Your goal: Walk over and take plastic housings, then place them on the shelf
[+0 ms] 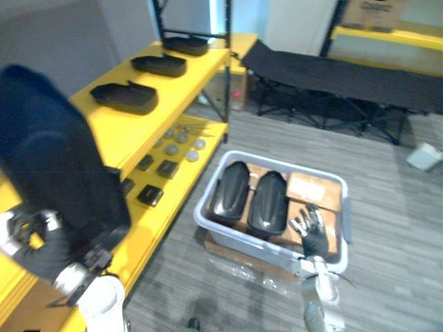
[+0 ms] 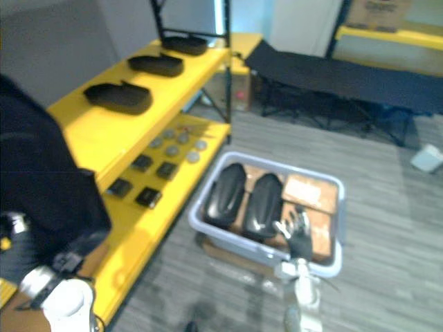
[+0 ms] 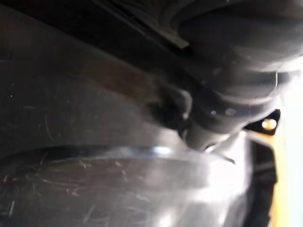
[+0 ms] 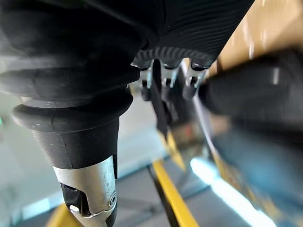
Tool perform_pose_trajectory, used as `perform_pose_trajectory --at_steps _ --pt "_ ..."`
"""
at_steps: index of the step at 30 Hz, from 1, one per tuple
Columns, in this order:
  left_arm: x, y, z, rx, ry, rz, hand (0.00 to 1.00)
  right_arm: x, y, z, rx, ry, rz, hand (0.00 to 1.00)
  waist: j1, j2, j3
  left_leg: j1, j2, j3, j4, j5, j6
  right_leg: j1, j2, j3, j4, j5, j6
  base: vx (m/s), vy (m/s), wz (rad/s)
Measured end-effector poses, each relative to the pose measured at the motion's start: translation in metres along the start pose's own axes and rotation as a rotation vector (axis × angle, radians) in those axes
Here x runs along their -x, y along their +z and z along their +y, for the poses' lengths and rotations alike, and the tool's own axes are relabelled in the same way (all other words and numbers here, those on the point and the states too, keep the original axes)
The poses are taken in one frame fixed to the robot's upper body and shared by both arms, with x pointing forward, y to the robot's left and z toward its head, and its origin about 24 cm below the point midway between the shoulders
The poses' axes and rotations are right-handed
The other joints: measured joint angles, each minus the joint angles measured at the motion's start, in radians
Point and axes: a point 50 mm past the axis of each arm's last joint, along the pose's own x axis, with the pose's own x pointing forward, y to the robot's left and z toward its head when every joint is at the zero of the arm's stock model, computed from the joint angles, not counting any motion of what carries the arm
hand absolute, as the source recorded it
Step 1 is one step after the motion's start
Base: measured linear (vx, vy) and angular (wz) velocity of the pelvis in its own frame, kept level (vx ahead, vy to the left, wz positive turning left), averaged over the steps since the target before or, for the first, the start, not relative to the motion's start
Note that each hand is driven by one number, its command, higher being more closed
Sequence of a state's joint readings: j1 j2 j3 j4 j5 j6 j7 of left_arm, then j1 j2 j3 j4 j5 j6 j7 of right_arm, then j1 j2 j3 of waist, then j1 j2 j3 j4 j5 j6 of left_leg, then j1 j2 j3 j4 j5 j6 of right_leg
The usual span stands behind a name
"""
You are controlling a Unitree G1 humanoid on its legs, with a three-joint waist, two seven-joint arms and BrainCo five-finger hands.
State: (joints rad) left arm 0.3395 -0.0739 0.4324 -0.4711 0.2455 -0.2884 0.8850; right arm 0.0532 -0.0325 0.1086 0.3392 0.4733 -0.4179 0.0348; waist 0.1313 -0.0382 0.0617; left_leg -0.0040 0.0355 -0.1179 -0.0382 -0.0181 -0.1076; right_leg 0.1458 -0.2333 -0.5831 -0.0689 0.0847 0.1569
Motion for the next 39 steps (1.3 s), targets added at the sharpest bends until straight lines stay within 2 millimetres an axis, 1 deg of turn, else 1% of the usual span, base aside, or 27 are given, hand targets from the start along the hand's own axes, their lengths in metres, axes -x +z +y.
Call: perform_pose_trajectory --at_steps 2,3,4,5,6,7,9,10,12,13,14,15,16,18,19,20,25,28,30,31,32,33,34,35,36,37,39 --pt "-0.002 -0.003 0.010 -0.044 0.025 -0.003 1.00 -0.004 -0.001 0.012 0.008 0.071 0.003 0.00 0.023 -0.005 0.001 0.003 -0.002 -0.017 0.010 -0.003 0.001 0.018 -0.001 -0.024 0.009 -0.001 -0.002 0.03 0.002 0.38" --pt "-0.003 -0.004 0.016 -0.070 0.035 -0.003 1.00 -0.007 -0.001 0.021 0.015 0.117 0.003 0.00 0.031 -0.008 -0.001 0.005 -0.003 -0.031 0.019 -0.009 0.003 0.028 -0.002 -0.027 0.019 -0.005 -0.007 0.02 0.005 0.36" --pt "-0.003 -0.005 0.019 -0.082 0.039 -0.003 1.00 -0.008 -0.001 0.025 0.015 0.136 0.001 0.00 0.036 -0.009 -0.001 0.003 -0.003 -0.039 0.028 -0.013 0.005 0.031 -0.004 -0.028 0.027 -0.010 -0.014 0.02 0.022 0.21" --pt "-0.003 -0.006 0.023 -0.101 0.042 0.000 1.00 -0.011 0.000 0.032 0.015 0.172 -0.002 0.00 0.054 -0.012 0.002 -0.003 -0.005 -0.042 0.065 -0.037 0.006 0.032 -0.011 -0.028 0.049 -0.022 -0.010 0.01 0.027 0.07" --pt "-0.003 -0.006 0.026 -0.111 0.043 0.003 1.00 -0.012 0.000 0.035 0.015 0.191 -0.002 0.00 0.063 -0.013 0.002 -0.014 -0.011 -0.044 0.097 -0.054 0.007 0.034 -0.014 -0.029 0.061 -0.030 -0.012 0.00 0.064 0.20" --pt "-0.002 -0.008 0.030 -0.126 0.039 0.015 1.00 -0.012 -0.001 0.042 0.023 0.225 0.003 0.00 0.074 -0.013 0.003 -0.054 -0.021 -0.067 0.218 -0.113 0.010 0.056 -0.021 -0.049 0.090 -0.059 -0.007 -0.01 0.050 0.30" --pt "-0.001 -0.008 0.032 -0.132 0.030 0.017 1.00 -0.011 -0.003 0.045 0.036 0.242 0.011 0.00 0.076 -0.010 0.006 -0.070 -0.030 -0.081 0.268 -0.137 0.011 0.075 -0.023 -0.060 0.096 -0.078 -0.003 -0.02 0.033 0.42" --pt "-0.002 -0.008 0.034 -0.124 0.026 0.014 1.00 -0.011 -0.004 0.048 0.052 0.256 0.015 0.00 0.077 -0.018 0.010 -0.077 -0.042 -0.104 0.294 -0.149 0.010 0.101 -0.021 -0.086 0.096 -0.094 -0.003 -0.04 0.014 0.41" --pt "-0.002 -0.007 0.036 -0.101 0.027 0.017 1.00 -0.010 -0.004 0.050 0.058 0.248 0.016 0.00 0.079 -0.031 0.007 -0.094 -0.053 -0.122 0.288 -0.149 0.010 0.103 -0.023 -0.105 0.096 -0.116 -0.007 -0.06 0.001 0.36" --pt "-0.002 -0.007 0.036 -0.098 0.027 0.018 1.00 -0.010 -0.004 0.050 0.064 0.247 0.013 0.00 0.080 -0.032 0.006 -0.101 -0.056 -0.126 0.288 -0.148 0.011 0.101 -0.023 -0.106 0.095 -0.127 -0.011 -0.06 0.001 0.28" --pt "-0.001 -0.007 0.037 -0.100 0.016 0.019 1.00 -0.011 -0.003 0.050 0.074 0.237 0.014 0.00 0.082 -0.032 0.007 -0.103 -0.059 -0.135 0.277 -0.141 0.018 0.101 -0.024 -0.115 0.095 -0.132 -0.007 -0.05 -0.009 0.31" --pt "-0.001 -0.007 0.036 -0.092 0.003 0.015 1.00 -0.010 -0.004 0.048 0.081 0.231 0.023 0.00 0.078 -0.031 0.007 -0.104 -0.061 -0.147 0.256 -0.127 0.018 0.102 -0.024 -0.132 0.095 -0.134 -0.008 -0.05 -0.014 0.34" --pt "-0.001 -0.006 0.035 -0.086 -0.004 0.011 1.00 -0.009 -0.004 0.048 0.082 0.230 0.028 0.00 0.077 -0.031 0.007 -0.105 -0.060 -0.147 0.248 -0.119 0.018 0.101 -0.024 -0.137 0.095 -0.134 -0.008 -0.04 -0.018 0.33" --pt "-0.001 -0.004 0.034 -0.071 -0.019 0.000 1.00 -0.007 -0.005 0.044 0.085 0.210 0.034 0.00 0.074 -0.029 0.009 -0.121 -0.056 -0.147 0.239 -0.096 0.001 0.099 -0.022 -0.159 0.096 -0.130 -0.003 -0.01 -0.007 0.27" --pt "-0.001 -0.004 0.033 -0.067 -0.023 0.000 1.00 -0.008 -0.005 0.043 0.087 0.204 0.032 0.00 0.074 -0.032 0.011 -0.121 -0.056 -0.146 0.239 -0.095 0.000 0.099 -0.022 -0.159 0.097 -0.126 0.003 -0.01 0.012 0.16" --pt "-0.002 -0.002 0.033 -0.051 -0.024 0.001 1.00 -0.008 -0.004 0.041 0.087 0.193 0.029 0.00 0.076 -0.028 0.018 -0.123 -0.058 -0.145 0.239 -0.094 0.000 0.099 -0.025 -0.159 0.097 -0.124 0.007 0.01 0.026 0.05" --pt "-0.006 0.001 0.026 0.004 -0.035 -0.010 1.00 -0.009 -0.002 0.040 0.088 0.188 0.022 0.00 0.075 -0.032 0.018 -0.124 -0.059 -0.135 0.241 -0.093 0.000 0.097 -0.034 -0.153 0.097 -0.111 0.009 0.01 0.013 -0.01" --pt "-0.006 0.000 0.024 0.051 -0.066 0.021 1.00 -0.010 0.002 0.043 0.092 0.219 0.003 0.00 0.075 -0.033 0.018 -0.117 -0.054 -0.109 0.241 -0.093 0.000 0.094 -0.038 -0.145 0.096 -0.106 0.007 0.02 0.011 -0.12" --pt "-0.003 -0.001 0.019 0.138 -0.134 0.074 1.00 -0.012 0.008 0.043 0.111 0.242 -0.022 0.00 0.075 -0.030 0.020 -0.117 -0.053 -0.105 0.241 -0.092 -0.001 0.093 -0.037 -0.141 0.096 -0.106 0.007 0.00 -0.001 -0.03" --pt "-0.002 -0.001 0.017 0.155 -0.159 0.083 1.00 -0.012 0.009 0.042 0.117 0.245 -0.023 0.00 0.075 -0.028 0.021 -0.116 -0.053 -0.105 0.242 -0.091 -0.002 0.096 -0.036 -0.144 0.096 -0.106 0.007 -0.02 -0.001 0.14" --pt "0.000 -0.003 0.012 0.190 -0.217 0.103 1.00 -0.012 0.009 0.041 0.128 0.245 -0.020 0.00 0.069 -0.023 0.024 -0.121 -0.053 -0.076 0.242 -0.079 -0.014 0.106 -0.038 -0.161 0.097 -0.106 0.007 -0.02 0.002 0.27" --pt "0.001 -0.003 0.009 0.210 -0.250 0.113 1.00 -0.013 0.009 0.040 0.133 0.242 -0.016 0.00 0.063 -0.024 0.031 -0.123 -0.047 -0.019 0.241 -0.067 -0.014 0.120 -0.042 -0.174 0.097 -0.104 0.010 -0.08 0.041 0.82" --pt "0.005 -0.005 -0.005 0.279 -0.360 0.133 1.00 -0.013 0.010 0.036 0.168 0.236 -0.013 0.00 0.031 -0.004 0.056 -0.125 0.016 0.183 0.248 -0.067 0.040 0.169 -0.040 -0.225 0.104 -0.100 0.017 -0.12 0.050 0.96" --pt "0.008 -0.009 -0.012 0.305 -0.434 0.149 1.00 -0.011 0.012 0.032 0.192 0.235 -0.005 0.00 0.017 0.005 0.058 -0.125 0.055 0.286 0.256 -0.059 0.045 0.182 -0.038 -0.249 0.109 -0.100 0.017 -0.13 0.056 1.02" --pt "0.011 -0.011 -0.018 0.319 -0.487 0.160 1.00 -0.010 0.014 0.029 0.203 0.236 -0.008 0.00 0.014 0.013 0.058 -0.126 0.062 0.318 0.253 -0.037 0.040 0.188 -0.039 -0.262 0.112 -0.100 0.017 -0.09 0.059 0.65" --pt "0.017 -0.012 -0.031 0.363 -0.600 0.178 1.00 -0.008 0.019 0.026 0.227 0.254 -0.013 0.00 0.018 0.020 0.058 -0.126 0.045 0.317 0.227 -0.011 0.046 0.178 -0.053 -0.265 0.124 -0.100 0.017 -0.04 0.070 0.39" --pt "0.018 -0.008 -0.041 0.400 -0.695 0.169 1.00 -0.011 0.022 0.027 0.237 0.282 -0.024 0.00 0.016 0.021 0.067 -0.138 0.032 0.324 0.201 0.005 0.056 0.146 -0.072 -0.254 0.144 -0.100 0.016 -0.03 0.086 0.06"
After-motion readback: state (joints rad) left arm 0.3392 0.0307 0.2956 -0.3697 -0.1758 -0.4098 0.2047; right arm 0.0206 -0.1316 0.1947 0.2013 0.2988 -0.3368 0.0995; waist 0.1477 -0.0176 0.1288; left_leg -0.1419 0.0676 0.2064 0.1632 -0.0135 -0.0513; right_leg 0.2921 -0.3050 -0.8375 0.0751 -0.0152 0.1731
